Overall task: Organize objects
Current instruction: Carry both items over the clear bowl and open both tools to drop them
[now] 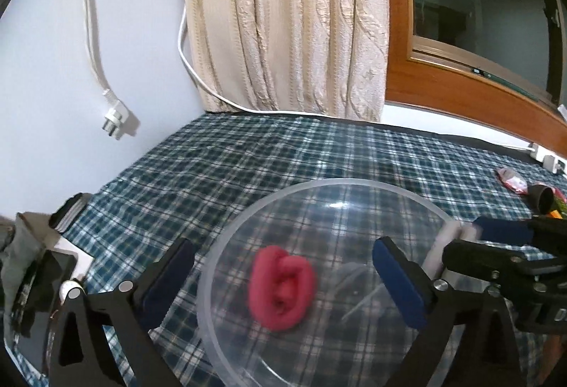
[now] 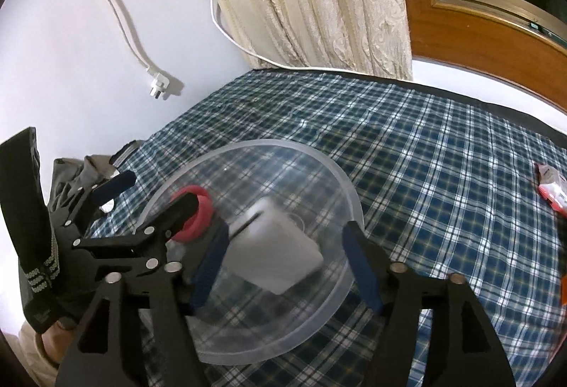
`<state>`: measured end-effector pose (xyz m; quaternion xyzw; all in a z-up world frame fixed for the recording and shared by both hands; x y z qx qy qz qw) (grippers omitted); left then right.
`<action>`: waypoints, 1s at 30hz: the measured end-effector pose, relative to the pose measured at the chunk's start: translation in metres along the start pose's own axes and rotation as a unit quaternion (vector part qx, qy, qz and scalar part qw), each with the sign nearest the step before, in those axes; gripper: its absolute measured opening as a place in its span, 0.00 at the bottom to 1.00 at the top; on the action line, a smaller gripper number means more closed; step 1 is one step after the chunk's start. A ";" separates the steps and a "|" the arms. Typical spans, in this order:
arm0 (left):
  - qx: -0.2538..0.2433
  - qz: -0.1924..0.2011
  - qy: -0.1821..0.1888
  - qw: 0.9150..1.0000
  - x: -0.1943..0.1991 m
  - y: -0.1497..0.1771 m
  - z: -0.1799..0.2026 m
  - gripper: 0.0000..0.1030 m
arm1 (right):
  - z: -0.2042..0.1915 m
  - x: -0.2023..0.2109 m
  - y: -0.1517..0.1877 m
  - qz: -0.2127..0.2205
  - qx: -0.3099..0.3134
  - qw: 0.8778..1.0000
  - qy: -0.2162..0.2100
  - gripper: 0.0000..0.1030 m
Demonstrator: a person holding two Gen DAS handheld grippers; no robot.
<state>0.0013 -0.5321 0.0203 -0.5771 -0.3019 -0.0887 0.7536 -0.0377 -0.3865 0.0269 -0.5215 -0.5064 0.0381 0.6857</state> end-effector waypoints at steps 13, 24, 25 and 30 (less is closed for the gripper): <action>0.011 0.010 -0.022 1.000 0.001 -0.001 -0.006 0.99 | -0.001 0.000 0.012 -0.005 -0.022 1.000 0.010 0.73; 0.001 0.010 -0.027 1.000 0.001 0.002 -0.003 0.99 | 0.005 0.010 0.028 -0.006 -0.048 0.999 0.012 0.73; 0.001 0.010 -0.027 1.000 0.001 0.002 -0.003 0.99 | 0.006 0.012 0.030 -0.006 -0.050 0.999 0.013 0.72; 0.010 0.010 -0.028 1.000 0.001 0.001 -0.006 0.99 | 0.013 0.018 0.038 -0.006 -0.067 0.998 0.019 0.73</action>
Point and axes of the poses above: each gripper's, at about its wrist camera, not at the fingertips, and x roughly against the way its jaws point, z to its right, y to its underside, the point moved 3 cm from there along -x, roughly the way its jaws point, and after that the axes turned 13 degrees about x, right-handed, at the moved point
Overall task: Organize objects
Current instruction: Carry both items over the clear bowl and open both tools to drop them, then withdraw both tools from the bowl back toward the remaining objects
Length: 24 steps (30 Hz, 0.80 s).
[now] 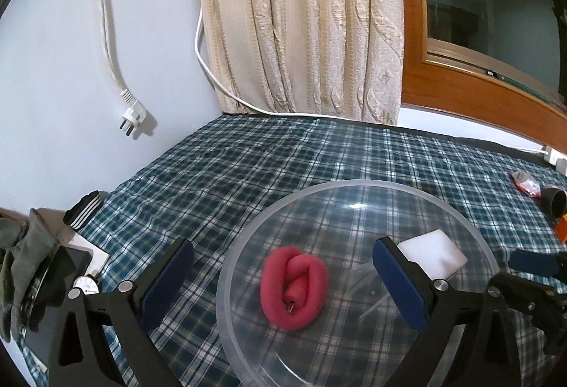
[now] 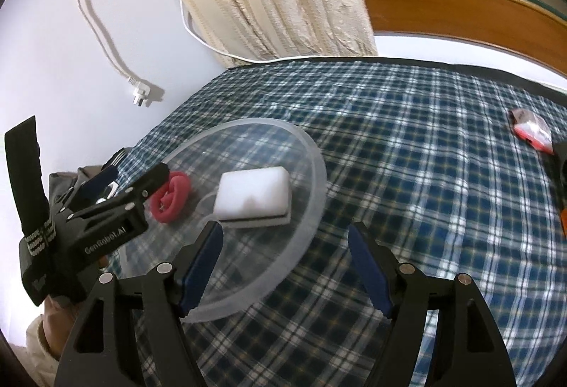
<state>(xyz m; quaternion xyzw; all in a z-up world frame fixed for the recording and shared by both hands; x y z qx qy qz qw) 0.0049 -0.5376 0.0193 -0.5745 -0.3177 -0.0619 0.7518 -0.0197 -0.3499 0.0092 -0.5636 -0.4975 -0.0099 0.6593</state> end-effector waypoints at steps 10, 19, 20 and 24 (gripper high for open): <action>-0.004 0.011 -0.004 1.000 0.004 0.000 0.002 0.99 | 0.015 0.016 0.013 0.007 -0.024 1.000 0.014 0.73; 0.008 0.029 -0.011 0.999 0.007 -0.003 -0.003 0.99 | 0.036 0.039 0.025 0.021 -0.046 0.998 0.029 0.73; 0.010 0.030 -0.013 0.999 0.007 -0.004 -0.003 0.99 | 0.039 0.043 0.027 0.023 -0.049 0.998 0.033 0.73; 0.009 0.030 -0.021 0.999 0.008 -0.003 -0.002 0.99 | 0.052 0.055 0.034 0.027 -0.061 0.997 0.045 0.73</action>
Point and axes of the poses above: each gripper's, at about its wrist camera, not at the fingertips, and x roughly against the way its jaws point, z to its right, y to its underside, the point moved 3 cm from there along -x, roughly the way its jaws point, and after that the axes turned 13 degrees about x, right-handed, at the moved point
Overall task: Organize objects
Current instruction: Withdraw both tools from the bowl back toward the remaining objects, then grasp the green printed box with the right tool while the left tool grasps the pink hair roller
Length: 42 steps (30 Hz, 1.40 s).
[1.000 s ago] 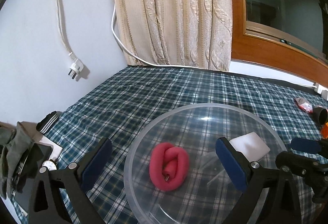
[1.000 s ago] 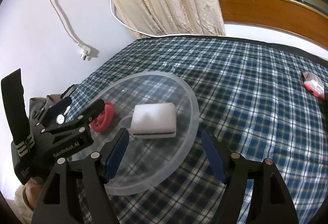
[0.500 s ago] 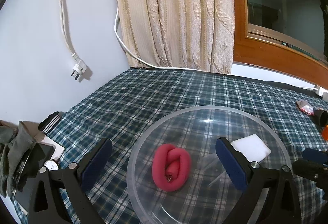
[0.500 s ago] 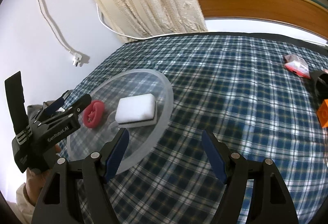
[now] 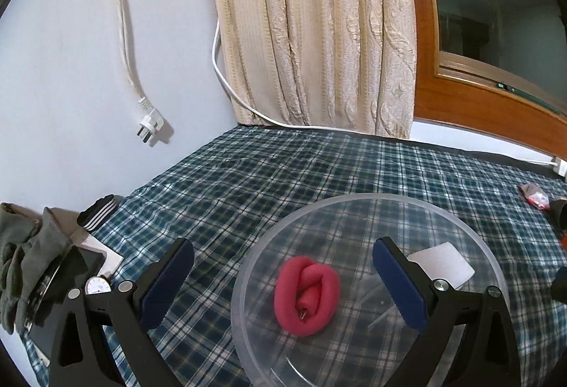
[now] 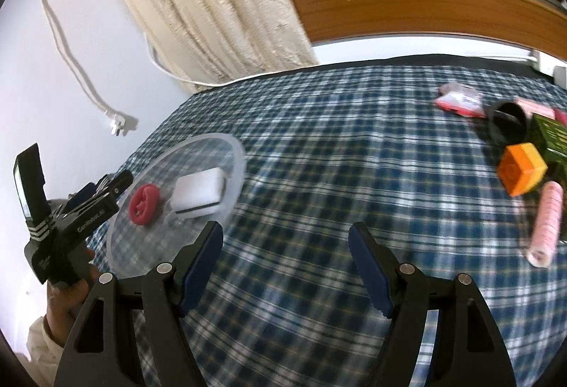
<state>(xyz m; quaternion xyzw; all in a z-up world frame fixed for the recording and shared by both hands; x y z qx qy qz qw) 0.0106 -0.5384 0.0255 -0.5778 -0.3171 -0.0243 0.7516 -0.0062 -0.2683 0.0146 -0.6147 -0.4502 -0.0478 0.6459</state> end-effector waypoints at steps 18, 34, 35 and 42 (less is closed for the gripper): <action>-0.059 -0.026 0.065 0.996 0.032 0.016 0.071 0.99 | 0.104 0.069 0.032 0.023 -0.071 0.989 0.124 0.78; -0.112 -0.062 0.137 0.982 0.057 0.040 0.148 0.99 | 0.195 0.095 0.048 -0.032 -0.097 0.964 0.245 0.89; -0.116 -0.065 0.141 0.981 0.058 0.042 0.152 0.99 | 0.196 0.091 0.047 -0.038 -0.092 0.965 0.243 0.89; -0.131 -0.072 0.154 0.977 0.066 0.048 0.169 0.99 | 0.201 0.077 0.045 -0.060 -0.073 0.964 0.250 0.89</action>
Point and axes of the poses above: each gripper's, at about its wrist camera, not at the fingertips, and x roughly against the way its jaws point, z to its right, y to its underside, the point moved 3 cm from there along -x, roughly the way its jaws point, and after that the axes turned 13 degrees about x, right-handed, at the moved point
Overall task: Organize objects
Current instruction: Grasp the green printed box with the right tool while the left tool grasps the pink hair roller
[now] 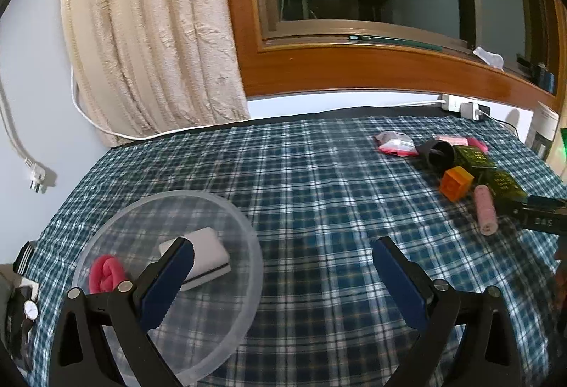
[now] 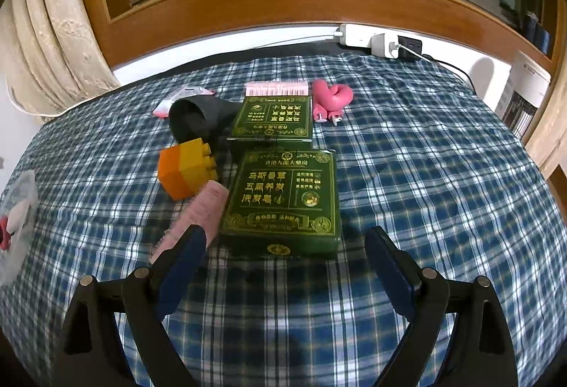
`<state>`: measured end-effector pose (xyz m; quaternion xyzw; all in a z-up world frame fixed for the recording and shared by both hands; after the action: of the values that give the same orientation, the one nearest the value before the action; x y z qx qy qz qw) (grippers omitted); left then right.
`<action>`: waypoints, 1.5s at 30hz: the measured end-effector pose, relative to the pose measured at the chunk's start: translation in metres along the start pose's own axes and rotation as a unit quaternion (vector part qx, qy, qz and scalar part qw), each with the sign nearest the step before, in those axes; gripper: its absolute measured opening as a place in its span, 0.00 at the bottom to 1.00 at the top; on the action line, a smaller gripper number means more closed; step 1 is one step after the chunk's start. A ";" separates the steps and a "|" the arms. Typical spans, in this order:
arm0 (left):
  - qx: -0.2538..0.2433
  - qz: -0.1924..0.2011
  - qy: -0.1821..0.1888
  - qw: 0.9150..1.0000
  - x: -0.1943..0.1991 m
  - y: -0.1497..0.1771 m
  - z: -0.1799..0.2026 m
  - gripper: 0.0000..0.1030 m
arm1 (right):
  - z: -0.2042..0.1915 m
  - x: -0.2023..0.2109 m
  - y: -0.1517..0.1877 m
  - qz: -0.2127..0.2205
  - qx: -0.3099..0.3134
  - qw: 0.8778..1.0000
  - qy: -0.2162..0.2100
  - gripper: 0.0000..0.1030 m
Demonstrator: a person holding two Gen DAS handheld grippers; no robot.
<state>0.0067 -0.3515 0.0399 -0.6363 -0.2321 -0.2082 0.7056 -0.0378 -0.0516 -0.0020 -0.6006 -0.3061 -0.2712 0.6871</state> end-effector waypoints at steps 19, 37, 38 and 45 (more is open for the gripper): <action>-0.034 -0.058 0.058 0.996 -0.018 0.006 0.057 0.99 | 0.026 -0.007 0.004 -0.002 -0.019 1.000 -0.025 0.68; -0.094 -0.136 0.149 0.975 -0.058 0.018 0.171 0.98 | 0.051 0.004 0.018 0.005 -0.054 0.998 -0.045 0.69; -0.098 -0.136 0.151 0.974 -0.059 0.018 0.176 0.97 | 0.051 0.004 0.019 0.005 -0.055 0.997 -0.047 0.69; -0.112 -0.164 0.174 0.965 -0.076 0.025 0.204 0.73 | 0.056 0.008 0.019 0.013 -0.067 0.996 -0.050 0.69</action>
<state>-0.0527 -0.1464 -0.0081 -0.6184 -0.1821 -0.4530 0.6158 -0.0236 0.0066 -0.0029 -0.6617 -0.3140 -0.2516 0.6327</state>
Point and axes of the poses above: each gripper's, at about its wrist camera, not at the fingertips, and x roughly against the way its jaws point, z to its right, y to its underside, the point moved 3 cm from there along -x, roughly the way its jaws point, and after that the axes turned 13 degrees about x, right-handed, at the moved point
